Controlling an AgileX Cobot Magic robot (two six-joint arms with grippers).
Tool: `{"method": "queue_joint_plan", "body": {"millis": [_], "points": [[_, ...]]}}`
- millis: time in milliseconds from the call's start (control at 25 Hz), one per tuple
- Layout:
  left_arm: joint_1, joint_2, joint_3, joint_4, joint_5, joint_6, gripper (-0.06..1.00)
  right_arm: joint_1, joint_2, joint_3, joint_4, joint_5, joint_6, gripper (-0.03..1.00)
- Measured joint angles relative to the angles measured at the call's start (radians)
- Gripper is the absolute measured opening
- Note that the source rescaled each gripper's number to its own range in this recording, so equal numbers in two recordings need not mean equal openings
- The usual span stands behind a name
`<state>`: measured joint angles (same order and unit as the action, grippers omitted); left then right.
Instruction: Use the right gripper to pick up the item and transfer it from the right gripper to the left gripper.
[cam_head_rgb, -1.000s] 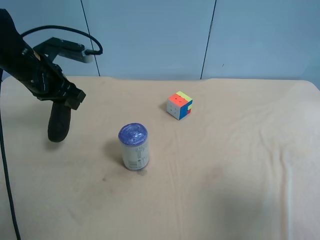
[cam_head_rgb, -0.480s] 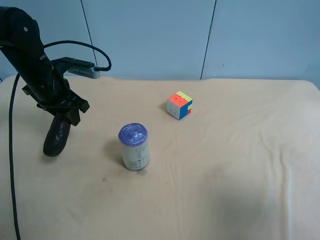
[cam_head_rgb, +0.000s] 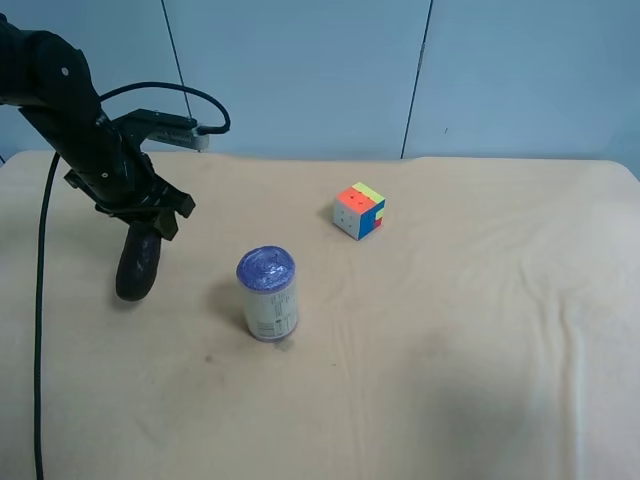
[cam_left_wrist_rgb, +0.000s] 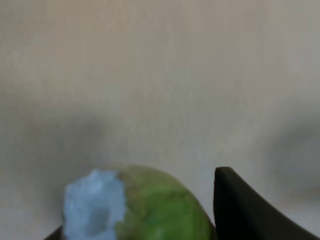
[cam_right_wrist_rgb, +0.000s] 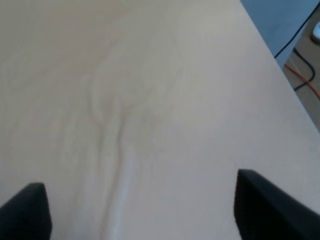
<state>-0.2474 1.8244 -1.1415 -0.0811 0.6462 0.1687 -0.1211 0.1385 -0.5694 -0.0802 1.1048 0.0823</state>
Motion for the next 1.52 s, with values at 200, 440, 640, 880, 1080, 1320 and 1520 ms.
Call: {"method": "queue_joint_plan", "body": {"millis": [200, 440, 640, 880, 1080, 1320, 1520], "points": [[0.000, 0.000, 0.000, -0.030, -0.024, 0.000, 0.00, 0.000, 0.000, 0.000, 0.000, 0.000, 0.000, 0.48], [0.000, 0.000, 0.000, -0.032, -0.024, 0.009, 0.21, 0.000, 0.000, 0.000, 0.000, 0.000, 0.000, 0.48], [0.000, 0.000, 0.000, -0.032, -0.024, 0.020, 0.77, 0.000, 0.000, 0.000, 0.000, 0.000, 0.000, 0.48], [0.000, 0.000, 0.000, -0.032, -0.024, 0.023, 0.86, 0.000, 0.000, 0.000, 0.000, 0.000, 0.000, 0.48], [0.000, 0.000, 0.000, -0.032, -0.024, 0.020, 0.88, 0.000, 0.000, 0.000, 0.000, 0.000, 0.000, 0.48], [0.000, 0.000, 0.000, -0.032, -0.024, -0.018, 0.99, 0.000, 0.000, 0.000, 0.000, 0.000, 0.000, 0.48], [0.000, 0.000, 0.000, -0.032, -0.024, -0.024, 0.99, 0.000, 0.000, 0.000, 0.000, 0.000, -0.001, 0.48]]}}
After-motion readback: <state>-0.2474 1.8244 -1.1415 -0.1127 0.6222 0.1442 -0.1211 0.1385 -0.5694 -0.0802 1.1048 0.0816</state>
